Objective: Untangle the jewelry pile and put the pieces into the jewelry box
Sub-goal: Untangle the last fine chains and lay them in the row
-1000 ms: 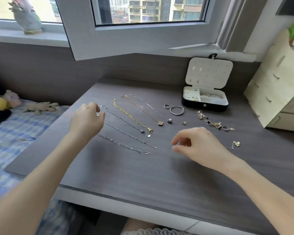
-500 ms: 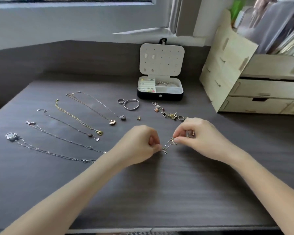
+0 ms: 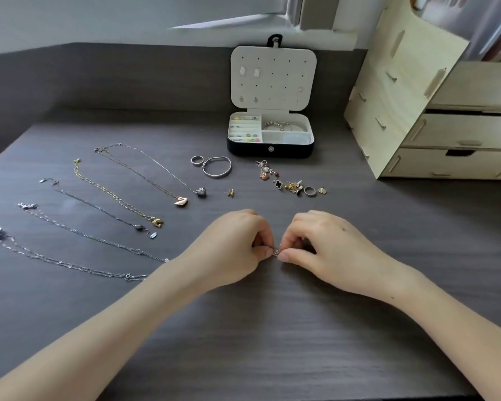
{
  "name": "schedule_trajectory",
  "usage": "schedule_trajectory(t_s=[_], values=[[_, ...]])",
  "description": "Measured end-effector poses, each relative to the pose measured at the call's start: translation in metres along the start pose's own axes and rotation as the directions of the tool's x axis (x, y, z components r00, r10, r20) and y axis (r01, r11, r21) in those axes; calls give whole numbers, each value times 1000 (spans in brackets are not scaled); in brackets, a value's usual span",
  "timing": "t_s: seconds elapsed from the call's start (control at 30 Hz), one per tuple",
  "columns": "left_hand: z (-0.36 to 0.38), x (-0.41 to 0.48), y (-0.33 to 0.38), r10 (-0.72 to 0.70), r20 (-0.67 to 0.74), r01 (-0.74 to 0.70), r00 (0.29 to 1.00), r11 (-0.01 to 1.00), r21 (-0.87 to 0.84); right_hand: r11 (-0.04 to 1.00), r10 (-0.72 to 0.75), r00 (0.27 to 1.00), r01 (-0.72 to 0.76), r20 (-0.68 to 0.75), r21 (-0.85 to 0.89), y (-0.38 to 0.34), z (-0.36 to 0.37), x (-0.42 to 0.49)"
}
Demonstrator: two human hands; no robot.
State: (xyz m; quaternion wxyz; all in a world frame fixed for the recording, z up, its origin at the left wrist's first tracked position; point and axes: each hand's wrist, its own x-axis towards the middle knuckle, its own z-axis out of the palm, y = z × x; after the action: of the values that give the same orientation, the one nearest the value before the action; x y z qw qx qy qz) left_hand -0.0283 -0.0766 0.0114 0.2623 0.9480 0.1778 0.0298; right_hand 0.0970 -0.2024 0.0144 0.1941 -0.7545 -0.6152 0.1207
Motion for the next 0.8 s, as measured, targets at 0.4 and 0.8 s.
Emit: schedule_trajectory(t_s=[0.4,0.8], values=[[-20,-6,-5,-200,144,243,969,671,-700,717,207,977,-193,59,669,9,-31,-13],[-14,-8,1,-231,52,156,971,457,-876,287,287,922,-342,260,895,-1,-30,5]])
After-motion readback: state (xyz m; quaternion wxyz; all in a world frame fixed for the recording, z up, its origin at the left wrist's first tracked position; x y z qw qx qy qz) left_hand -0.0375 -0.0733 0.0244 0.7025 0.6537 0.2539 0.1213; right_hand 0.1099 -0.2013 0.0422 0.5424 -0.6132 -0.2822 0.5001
